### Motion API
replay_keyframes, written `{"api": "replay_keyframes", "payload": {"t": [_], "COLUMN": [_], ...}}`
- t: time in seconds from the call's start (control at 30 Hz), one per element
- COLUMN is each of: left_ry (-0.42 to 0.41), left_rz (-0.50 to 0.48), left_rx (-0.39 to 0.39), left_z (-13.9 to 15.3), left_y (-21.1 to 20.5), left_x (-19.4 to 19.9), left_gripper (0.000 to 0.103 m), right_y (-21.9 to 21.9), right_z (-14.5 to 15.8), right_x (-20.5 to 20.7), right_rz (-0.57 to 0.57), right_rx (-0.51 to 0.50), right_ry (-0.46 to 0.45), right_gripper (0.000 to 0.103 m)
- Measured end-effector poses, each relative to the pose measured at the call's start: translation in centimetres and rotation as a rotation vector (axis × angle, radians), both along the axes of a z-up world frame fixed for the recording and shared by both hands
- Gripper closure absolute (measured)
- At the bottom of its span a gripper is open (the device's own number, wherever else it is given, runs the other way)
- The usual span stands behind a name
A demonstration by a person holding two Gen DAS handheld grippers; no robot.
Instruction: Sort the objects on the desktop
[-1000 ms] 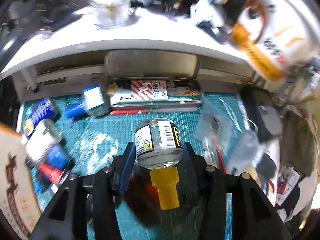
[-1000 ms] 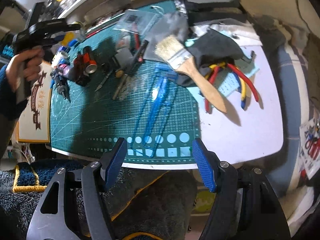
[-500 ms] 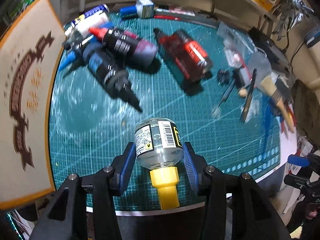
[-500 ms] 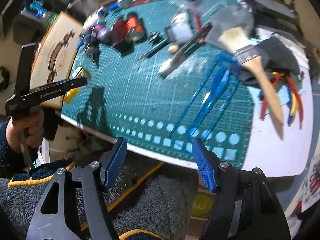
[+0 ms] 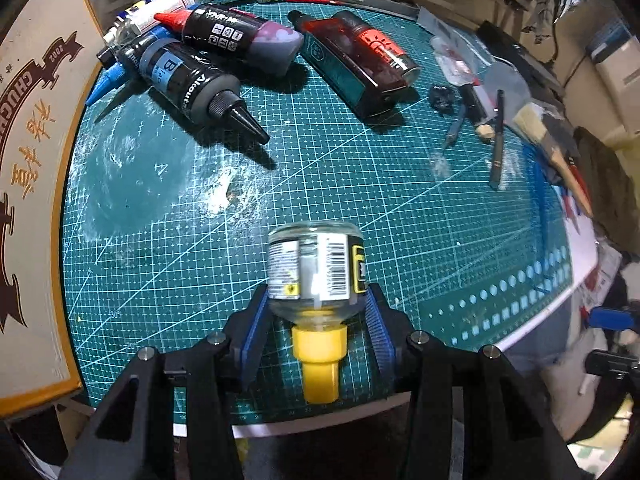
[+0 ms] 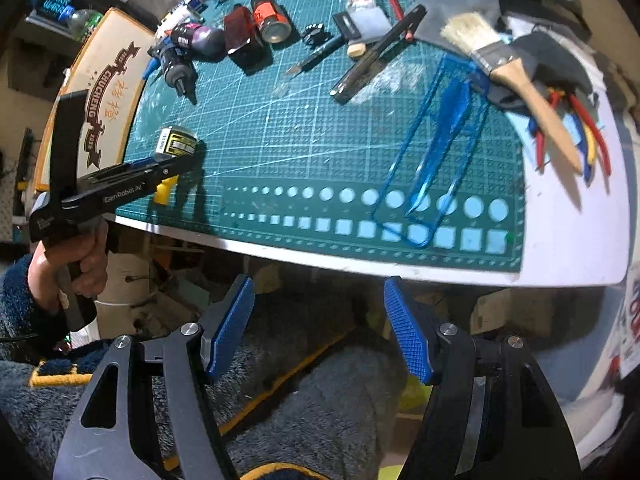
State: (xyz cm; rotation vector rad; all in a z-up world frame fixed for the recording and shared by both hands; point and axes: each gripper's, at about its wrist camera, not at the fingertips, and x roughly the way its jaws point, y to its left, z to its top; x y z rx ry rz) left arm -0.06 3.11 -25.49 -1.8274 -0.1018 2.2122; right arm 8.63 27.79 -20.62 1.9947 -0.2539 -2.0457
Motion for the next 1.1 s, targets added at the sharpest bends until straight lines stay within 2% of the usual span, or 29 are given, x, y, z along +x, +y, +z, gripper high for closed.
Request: {"api": "replay_keyframes", "payload": {"t": [0.07, 0.1, 0.13, 0.27, 0.33, 0.47, 0.57, 0.73, 0.8, 0.83, 0.87, 0.97, 1.0, 1.03, 1.1], "left_ry": [-0.004, 0.001, 0.011, 0.025, 0.01, -0.018, -0.019, 0.004, -0.001, -0.004, -0.005, -0.005, -0.007, -0.009, -0.015], "left_rz": [-0.013, -0.025, -0.038, -0.078, -0.074, -0.063, -0.061, -0.035, -0.013, -0.002, 0.004, 0.014, 0.017, 0.02, 0.021], "left_rx": [0.027, 0.034, 0.035, 0.029, 0.03, 0.037, 0.042, 0.044, 0.045, 0.045, 0.047, 0.053, 0.053, 0.056, 0.061], "left_z": [1.4, 2.3, 3.2, 5.8, 6.1, 5.0, 4.9, 5.2, 5.0, 4.9, 4.8, 4.7, 4.7, 4.6, 4.5], "left_y": [-1.1, -1.8, -2.5, -5.3, -6.6, -8.0, -8.9, -10.9, -11.8, -12.3, -12.7, -13.5, -13.7, -13.8, -13.7], "left_x": [0.2, 0.4, 0.9, 3.0, 4.1, 6.0, 7.2, 8.3, 8.6, 8.7, 8.8, 8.9, 8.9, 8.9, 8.7], "left_gripper": [0.048, 0.039, 0.036, 0.036, 0.036, 0.036, 0.036, 0.036, 0.036, 0.036, 0.036, 0.036, 0.036, 0.036, 0.036], "right_y": [-1.1, -1.7, -2.4, -5.7, -7.5, -10.5, -13.3, -19.0, -20.8, -21.6, -22.2, -22.4, -22.2, -22.1, -21.7], "right_z": [-0.1, -0.2, -0.4, -1.7, -2.6, -4.4, -5.3, -5.9, -6.5, -6.8, -7.2, -7.7, -7.9, -8.1, -8.1], "right_x": [-0.1, -0.2, -0.5, -2.0, -3.0, -4.9, -6.3, -8.1, -8.4, -8.5, -8.6, -8.5, -8.5, -8.5, -8.3], "right_rz": [0.005, 0.008, 0.01, 0.017, 0.012, -0.017, -0.003, 0.061, 0.081, 0.089, 0.089, 0.06, 0.052, 0.049, 0.037], "right_rx": [-0.009, -0.02, -0.043, -0.168, -0.249, -0.379, -0.394, -0.375, -0.359, -0.349, -0.336, -0.339, -0.345, -0.354, -0.369], "right_ry": [0.0, 0.0, -0.001, -0.017, -0.032, -0.065, -0.075, -0.067, -0.079, -0.088, -0.098, -0.098, -0.101, -0.114, -0.119], "right_gripper": [0.038, 0.038, 0.038, 0.038, 0.038, 0.041, 0.045, 0.046, 0.057, 0.067, 0.07, 0.073, 0.076, 0.084, 0.087]}}
